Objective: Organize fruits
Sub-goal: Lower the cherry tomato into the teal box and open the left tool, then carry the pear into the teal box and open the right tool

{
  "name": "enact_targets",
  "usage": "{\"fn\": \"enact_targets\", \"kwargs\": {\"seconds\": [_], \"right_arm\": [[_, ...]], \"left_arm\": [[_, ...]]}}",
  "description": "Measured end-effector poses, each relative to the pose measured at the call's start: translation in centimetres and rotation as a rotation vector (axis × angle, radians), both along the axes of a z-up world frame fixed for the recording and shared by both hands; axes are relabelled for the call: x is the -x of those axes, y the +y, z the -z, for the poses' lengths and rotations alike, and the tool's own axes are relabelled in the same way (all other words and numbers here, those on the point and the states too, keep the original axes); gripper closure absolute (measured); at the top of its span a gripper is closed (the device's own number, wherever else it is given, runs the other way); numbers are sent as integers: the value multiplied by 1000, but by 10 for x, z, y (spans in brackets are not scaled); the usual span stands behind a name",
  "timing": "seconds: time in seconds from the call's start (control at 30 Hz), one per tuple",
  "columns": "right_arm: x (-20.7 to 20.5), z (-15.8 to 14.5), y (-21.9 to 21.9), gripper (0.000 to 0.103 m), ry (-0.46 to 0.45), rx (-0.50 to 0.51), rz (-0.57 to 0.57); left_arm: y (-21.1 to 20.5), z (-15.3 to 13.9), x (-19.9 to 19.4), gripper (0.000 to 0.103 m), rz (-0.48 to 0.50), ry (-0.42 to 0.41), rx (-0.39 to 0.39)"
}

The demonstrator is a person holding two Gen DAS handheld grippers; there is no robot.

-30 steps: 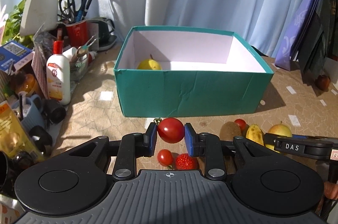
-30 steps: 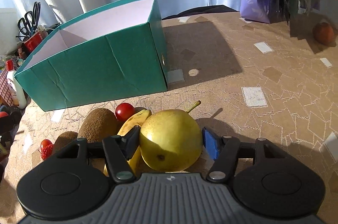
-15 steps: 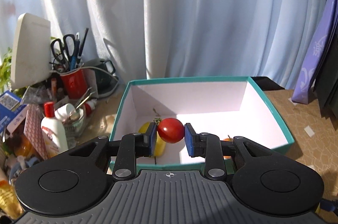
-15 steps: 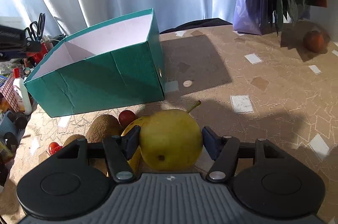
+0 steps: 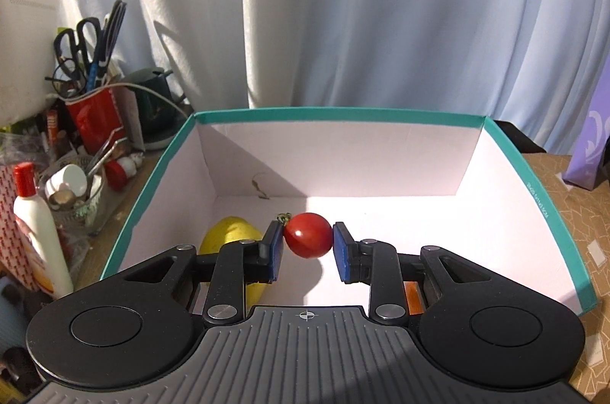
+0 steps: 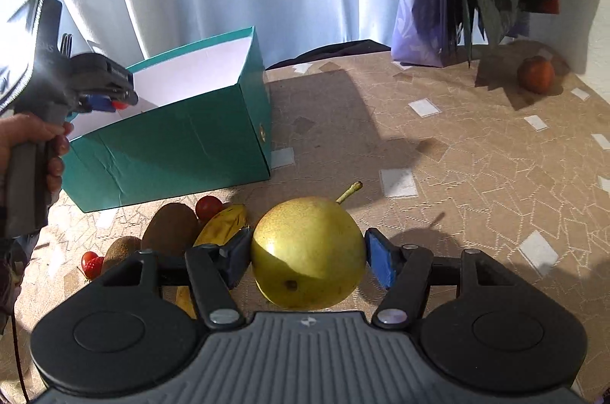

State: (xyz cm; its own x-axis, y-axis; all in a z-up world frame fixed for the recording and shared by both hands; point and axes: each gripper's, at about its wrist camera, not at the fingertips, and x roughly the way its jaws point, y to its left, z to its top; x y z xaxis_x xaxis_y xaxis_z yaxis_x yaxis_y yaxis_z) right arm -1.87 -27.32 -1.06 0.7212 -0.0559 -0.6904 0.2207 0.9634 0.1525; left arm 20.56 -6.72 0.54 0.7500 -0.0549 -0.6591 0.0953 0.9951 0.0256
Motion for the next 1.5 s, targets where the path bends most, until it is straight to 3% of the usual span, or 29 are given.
{"fn": "enact_targets", "kwargs": {"seconds": [0.43, 0.73, 1.03, 1.2, 1.33, 1.5], "right_arm": [[4, -9, -4, 40, -31, 13, 25], [0, -14, -3, 40, -49, 16, 17], [-16, -28, 0, 40, -98, 54, -21], [-35, -46, 7, 40, -158, 100, -81], [-64, -62, 22, 40, -212, 133, -156], [-107, -69, 45, 40, -240, 150, -248]], "left_arm": [[5, 29, -17, 68, -43, 128, -20], [6, 27, -17, 59, -53, 125, -20], [18, 0, 13, 45, -78, 61, 16], [38, -21, 43, 43, -119, 30, 73], [55, -39, 68, 33, -156, -12, 91], [72, -50, 93, 30, -175, -28, 103]]}}
